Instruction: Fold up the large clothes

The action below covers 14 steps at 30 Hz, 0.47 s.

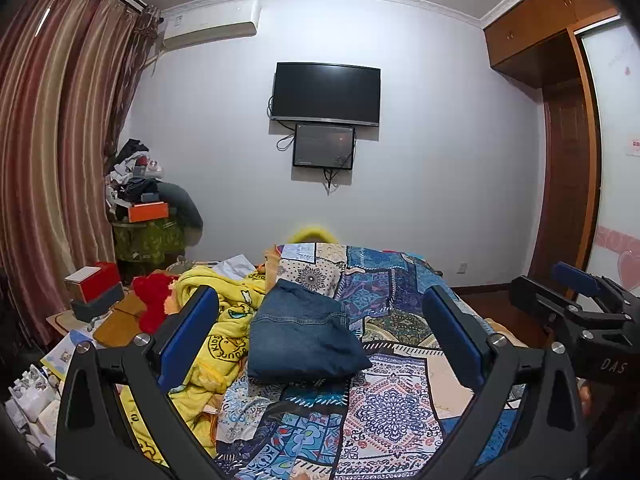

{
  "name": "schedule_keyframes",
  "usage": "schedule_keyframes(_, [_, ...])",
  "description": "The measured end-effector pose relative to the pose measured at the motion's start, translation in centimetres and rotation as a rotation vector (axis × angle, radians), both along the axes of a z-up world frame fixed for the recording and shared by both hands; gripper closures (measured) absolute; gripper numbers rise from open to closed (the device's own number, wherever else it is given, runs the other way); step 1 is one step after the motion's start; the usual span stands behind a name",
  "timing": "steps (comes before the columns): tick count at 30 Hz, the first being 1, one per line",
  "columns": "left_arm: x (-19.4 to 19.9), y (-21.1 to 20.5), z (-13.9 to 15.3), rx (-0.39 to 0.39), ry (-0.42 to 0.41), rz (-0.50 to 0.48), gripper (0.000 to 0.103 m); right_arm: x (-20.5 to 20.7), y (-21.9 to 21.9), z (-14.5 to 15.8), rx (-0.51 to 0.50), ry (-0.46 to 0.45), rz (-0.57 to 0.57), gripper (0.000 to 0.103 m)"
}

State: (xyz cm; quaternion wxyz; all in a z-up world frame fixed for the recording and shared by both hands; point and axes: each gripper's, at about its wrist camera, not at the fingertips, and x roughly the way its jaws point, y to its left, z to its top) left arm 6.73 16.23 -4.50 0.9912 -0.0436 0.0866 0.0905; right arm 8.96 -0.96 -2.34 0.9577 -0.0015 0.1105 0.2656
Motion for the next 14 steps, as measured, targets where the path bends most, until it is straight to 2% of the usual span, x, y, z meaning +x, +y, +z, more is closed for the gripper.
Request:
schedule_keyframes(4, [0.0, -0.42, -0.09, 0.016, -0.001, -0.007, 0.001, 0.17, -0.08, 0.13, 0.003, 0.0, -0.005, 0.0])
schedule_keyframes(14, [0.14, 0.17, -0.03, -0.014, 0.008, -0.024, 0.001, 0.41, -0.29, -0.08, 0.013, 0.007, -0.012, 0.0])
